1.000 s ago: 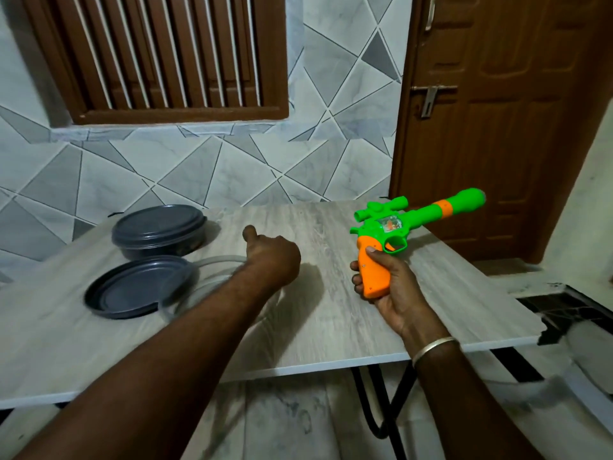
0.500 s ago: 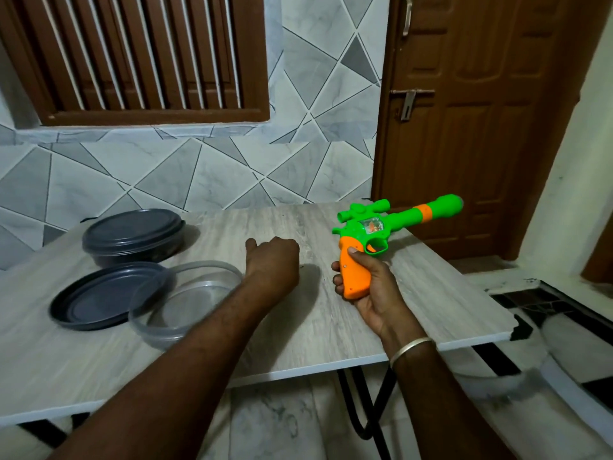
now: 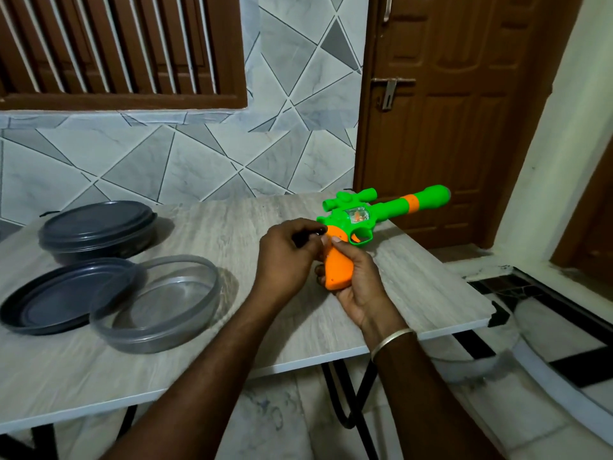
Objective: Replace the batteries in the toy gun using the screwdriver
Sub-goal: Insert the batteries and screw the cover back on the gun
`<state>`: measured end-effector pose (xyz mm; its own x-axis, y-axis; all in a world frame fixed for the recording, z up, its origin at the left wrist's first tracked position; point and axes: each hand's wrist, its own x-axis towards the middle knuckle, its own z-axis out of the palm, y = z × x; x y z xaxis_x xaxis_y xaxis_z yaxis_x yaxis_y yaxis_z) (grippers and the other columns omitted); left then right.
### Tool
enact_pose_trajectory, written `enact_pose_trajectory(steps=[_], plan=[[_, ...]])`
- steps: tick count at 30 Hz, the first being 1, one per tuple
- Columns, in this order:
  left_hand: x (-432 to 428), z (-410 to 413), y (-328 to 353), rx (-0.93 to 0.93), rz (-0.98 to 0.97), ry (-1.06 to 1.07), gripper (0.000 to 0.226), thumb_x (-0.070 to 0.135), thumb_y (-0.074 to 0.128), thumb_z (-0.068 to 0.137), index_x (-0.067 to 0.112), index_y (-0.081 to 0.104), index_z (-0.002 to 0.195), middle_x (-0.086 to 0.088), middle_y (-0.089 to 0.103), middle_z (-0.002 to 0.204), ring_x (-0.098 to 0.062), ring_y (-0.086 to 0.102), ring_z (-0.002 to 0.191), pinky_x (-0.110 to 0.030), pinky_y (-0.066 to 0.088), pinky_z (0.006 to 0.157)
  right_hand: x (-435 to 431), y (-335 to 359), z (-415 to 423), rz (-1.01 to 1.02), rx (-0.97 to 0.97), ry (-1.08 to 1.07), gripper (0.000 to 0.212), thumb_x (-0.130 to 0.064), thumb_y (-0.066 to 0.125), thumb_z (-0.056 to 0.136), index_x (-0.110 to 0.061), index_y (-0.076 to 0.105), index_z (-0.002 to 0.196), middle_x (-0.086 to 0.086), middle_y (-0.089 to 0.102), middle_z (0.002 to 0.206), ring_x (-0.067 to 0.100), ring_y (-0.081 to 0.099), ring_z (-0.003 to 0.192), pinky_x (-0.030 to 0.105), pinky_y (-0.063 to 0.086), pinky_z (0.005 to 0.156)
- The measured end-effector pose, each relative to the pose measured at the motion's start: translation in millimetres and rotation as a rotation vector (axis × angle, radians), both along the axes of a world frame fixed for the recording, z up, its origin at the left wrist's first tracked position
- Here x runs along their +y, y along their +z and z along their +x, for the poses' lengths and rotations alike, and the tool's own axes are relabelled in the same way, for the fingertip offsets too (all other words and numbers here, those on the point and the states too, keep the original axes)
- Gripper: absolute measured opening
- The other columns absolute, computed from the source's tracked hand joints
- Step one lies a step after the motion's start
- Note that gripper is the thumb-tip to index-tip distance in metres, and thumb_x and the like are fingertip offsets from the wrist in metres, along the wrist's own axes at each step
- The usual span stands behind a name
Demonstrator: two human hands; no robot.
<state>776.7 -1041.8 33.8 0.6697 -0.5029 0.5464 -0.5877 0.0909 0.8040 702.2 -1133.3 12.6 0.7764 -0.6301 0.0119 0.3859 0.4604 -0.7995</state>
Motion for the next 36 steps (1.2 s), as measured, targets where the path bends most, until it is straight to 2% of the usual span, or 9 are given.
enact_pose_trajectory(steps=[2, 5, 9, 15, 21, 25, 36], plan=[[4.6, 4.6, -2.0, 0.135, -0.107, -0.049, 0.014, 0.008, 0.072, 0.087, 0.01, 0.078, 0.1, -0.006, 0.076, 0.088, -0.021, 0.074, 0.082, -0.042, 0.061, 0.081, -0.1, 0.2, 0.3, 0.005, 0.019, 0.012, 0.029, -0.02, 0.052, 0.097, 0.0, 0.056, 0.118, 0.014, 0.063, 0.081, 0.018, 0.058, 0.05, 0.022, 0.046, 0.044], [11.8, 7.0, -2.8, 0.27, -0.199, -0.069, 0.012, 0.002, 0.066, 0.092, 0.003, 0.074, 0.102, -0.013, 0.074, 0.088, -0.021, 0.072, 0.08, -0.035, 0.061, 0.076, -0.9, 0.4, 0.0, 0.009, 0.022, 0.024, 0.026, -0.02, 0.051, 0.097, -0.001, 0.054, 0.114, 0.013, 0.062, 0.078, 0.017, 0.057, 0.049, 0.022, 0.046, 0.045], [15.7, 5.7, -6.3, 0.343, -0.244, -0.099, 0.015, 0.001, 0.064, 0.094, -0.006, 0.07, 0.106, -0.02, 0.074, 0.092, -0.027, 0.074, 0.083, -0.036, 0.062, 0.077, -1.4, 0.2, -0.5, 0.009, 0.017, 0.028, 0.024, -0.02, 0.052, 0.097, -0.002, 0.055, 0.113, 0.013, 0.063, 0.079, 0.018, 0.056, 0.052, 0.023, 0.047, 0.046], [17.2, -0.4, -7.5, 0.38, -0.31, -0.111, 0.016, 0.006, 0.057, 0.101, -0.006, 0.061, 0.11, -0.025, 0.073, 0.092, -0.033, 0.075, 0.083, -0.038, 0.063, 0.075, -1.7, -1.2, 1.0, 0.007, 0.038, 0.011, 0.032, -0.021, 0.052, 0.097, 0.0, 0.052, 0.122, 0.013, 0.062, 0.081, 0.018, 0.057, 0.05, 0.023, 0.047, 0.046], [16.6, -4.2, -9.2, 0.303, -0.284, -0.136, 0.007, 0.006, 0.062, 0.098, 0.004, 0.06, 0.104, -0.022, 0.074, 0.088, -0.034, 0.076, 0.083, -0.046, 0.062, 0.078, -2.4, -4.9, 1.6, -0.037, 0.044, -0.019, 0.042, -0.021, 0.056, 0.095, 0.004, 0.052, 0.129, 0.011, 0.062, 0.078, 0.018, 0.06, 0.05, 0.024, 0.048, 0.045], [17.7, -5.5, -9.8, 0.224, -0.26, -0.137, 0.013, 0.001, 0.067, 0.093, 0.008, 0.061, 0.101, -0.022, 0.073, 0.088, -0.033, 0.076, 0.083, -0.048, 0.062, 0.079, -2.4, -5.0, 1.6, -0.055, 0.029, -0.009, 0.043, -0.02, 0.055, 0.096, 0.005, 0.051, 0.13, 0.012, 0.062, 0.081, 0.018, 0.059, 0.049, 0.024, 0.048, 0.044], [20.2, -11.9, -10.4, 0.179, -0.24, -0.132, 0.01, 0.004, 0.064, 0.096, 0.011, 0.057, 0.101, -0.018, 0.073, 0.087, -0.029, 0.076, 0.083, -0.048, 0.063, 0.078, -3.2, -4.8, 1.6, -0.081, -0.016, 0.032, 0.029, -0.02, 0.054, 0.095, -0.004, 0.051, 0.12, 0.011, 0.059, 0.076, 0.018, 0.058, 0.05, 0.025, 0.048, 0.045]])
